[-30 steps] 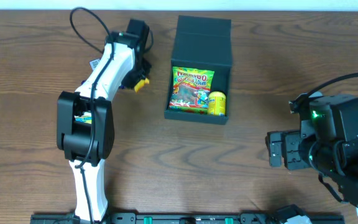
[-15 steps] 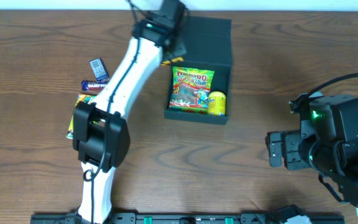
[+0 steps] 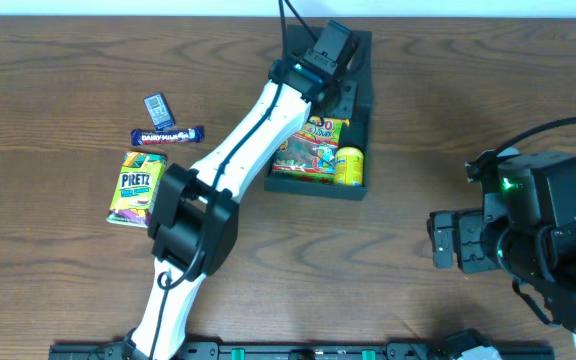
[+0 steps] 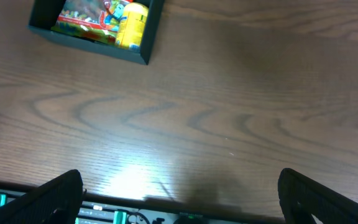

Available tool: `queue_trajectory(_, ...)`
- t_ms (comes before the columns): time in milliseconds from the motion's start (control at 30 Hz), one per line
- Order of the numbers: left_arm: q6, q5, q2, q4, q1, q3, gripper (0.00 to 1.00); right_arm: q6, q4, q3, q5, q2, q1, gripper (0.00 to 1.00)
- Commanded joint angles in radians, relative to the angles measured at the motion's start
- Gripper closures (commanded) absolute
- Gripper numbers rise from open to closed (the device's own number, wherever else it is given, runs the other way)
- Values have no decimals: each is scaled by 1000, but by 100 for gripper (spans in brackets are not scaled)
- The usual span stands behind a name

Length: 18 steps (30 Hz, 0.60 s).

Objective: Pack container
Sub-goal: 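Carry the yellow candy into the box and release it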

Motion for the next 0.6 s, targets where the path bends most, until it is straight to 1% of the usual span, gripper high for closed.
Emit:
queue_trajectory(0,-65,31,39,7,-7,13,73,-14,-2,9,0,-3,-9,1)
queue_trajectory(267,-135,34,57,43,-55,13,72,-14,-2,9,0,-3,-9,1)
queue_trajectory(400,-151,29,57,59,-66,13,71,-14,-2,9,0,-3,-9,1)
queue_trajectory(467,-173,9,57,59,-68,13,59,-14,-2,9,-1,-3,-9,1)
queue_trajectory(567,-191,-39,57,59,-70,13,58,-14,-2,9,0,-3,-9,1)
